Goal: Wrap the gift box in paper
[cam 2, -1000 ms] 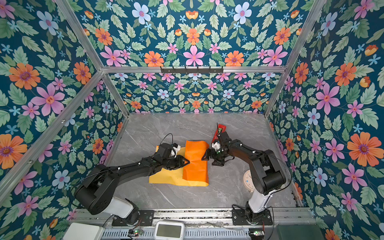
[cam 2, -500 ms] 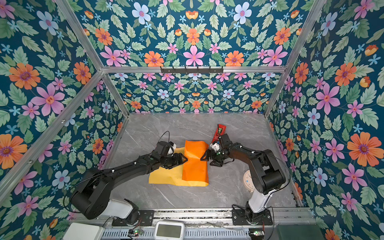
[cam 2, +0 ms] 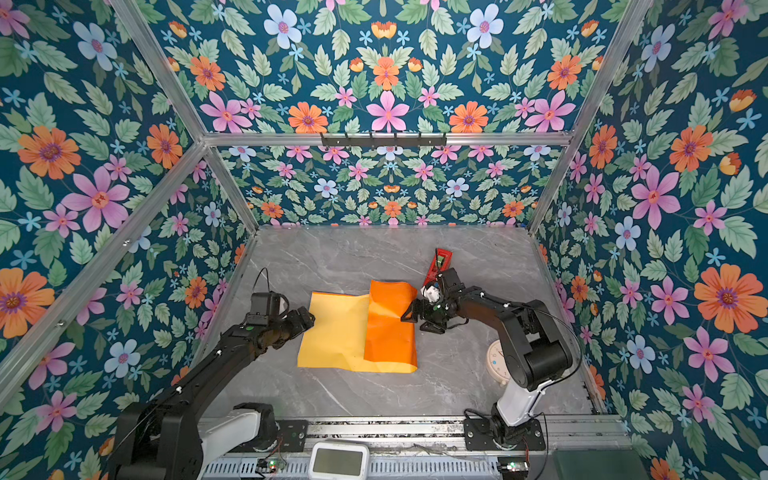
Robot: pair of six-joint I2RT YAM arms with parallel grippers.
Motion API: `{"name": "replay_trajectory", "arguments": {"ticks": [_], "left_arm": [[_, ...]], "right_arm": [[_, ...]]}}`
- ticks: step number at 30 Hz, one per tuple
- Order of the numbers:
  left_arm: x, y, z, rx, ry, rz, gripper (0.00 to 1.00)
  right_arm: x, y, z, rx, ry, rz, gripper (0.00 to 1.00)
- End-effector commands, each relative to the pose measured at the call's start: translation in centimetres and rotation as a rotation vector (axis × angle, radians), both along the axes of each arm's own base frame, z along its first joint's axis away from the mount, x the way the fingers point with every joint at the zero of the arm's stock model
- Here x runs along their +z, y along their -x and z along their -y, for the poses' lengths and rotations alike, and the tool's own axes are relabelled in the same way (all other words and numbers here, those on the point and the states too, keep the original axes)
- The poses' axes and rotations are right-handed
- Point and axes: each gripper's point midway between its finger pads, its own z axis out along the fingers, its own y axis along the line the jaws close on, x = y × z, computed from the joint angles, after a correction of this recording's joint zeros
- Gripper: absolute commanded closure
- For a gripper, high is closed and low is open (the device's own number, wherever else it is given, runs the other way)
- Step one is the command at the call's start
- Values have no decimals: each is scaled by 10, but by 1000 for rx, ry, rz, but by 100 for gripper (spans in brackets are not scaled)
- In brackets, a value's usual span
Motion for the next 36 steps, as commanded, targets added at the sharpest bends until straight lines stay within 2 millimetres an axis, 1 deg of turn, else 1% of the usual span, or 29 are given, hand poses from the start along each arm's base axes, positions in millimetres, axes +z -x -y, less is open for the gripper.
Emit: {"name": "replay_trajectory", "arguments": {"ticks": [1, 4, 6, 10, 14, 18, 20, 22, 25, 28, 30, 32, 33, 36], "left_arm": [[-19, 14, 11, -42, 71, -78, 8], [-27, 26, 29, -82, 180, -131, 9], [-26, 31, 34, -98, 210, -144, 10], [-10, 32, 51, -161, 306, -136, 15], [2, 26, 55, -198, 320, -106, 18], [12, 14, 49, -213, 308, -76, 19], [14, 9, 46, -217, 313, -75, 22], [11, 6, 42, -219, 294, -82, 26], [6, 3, 41, -223, 282, -90, 37], [2, -2, 36, -227, 241, -96, 53], [0, -4, 32, -234, 207, -95, 67], [2, -6, 30, -237, 190, -82, 78], [5, -7, 32, -245, 197, -69, 83], [19, -11, 36, -275, 165, -20, 94]], "right_arm": [[-37, 13, 39, -59, 258, -67, 15], [-35, 13, 38, -58, 255, -65, 15], [-35, 13, 38, -57, 254, -62, 15], [-35, 12, 37, -58, 243, -59, 15], [-34, 10, 35, -57, 234, -58, 15], [-33, 11, 34, -54, 234, -57, 15], [-32, 11, 35, -56, 237, -56, 15], [-31, 10, 35, -54, 236, -53, 15], [-30, 10, 35, -55, 236, -52, 15], [-29, 9, 34, -53, 233, -47, 15], [-29, 9, 34, -53, 233, -48, 15], [-30, 11, 35, -54, 239, -52, 15], [-31, 10, 36, -55, 240, -51, 15], [-31, 11, 36, -57, 240, -54, 15]]}}
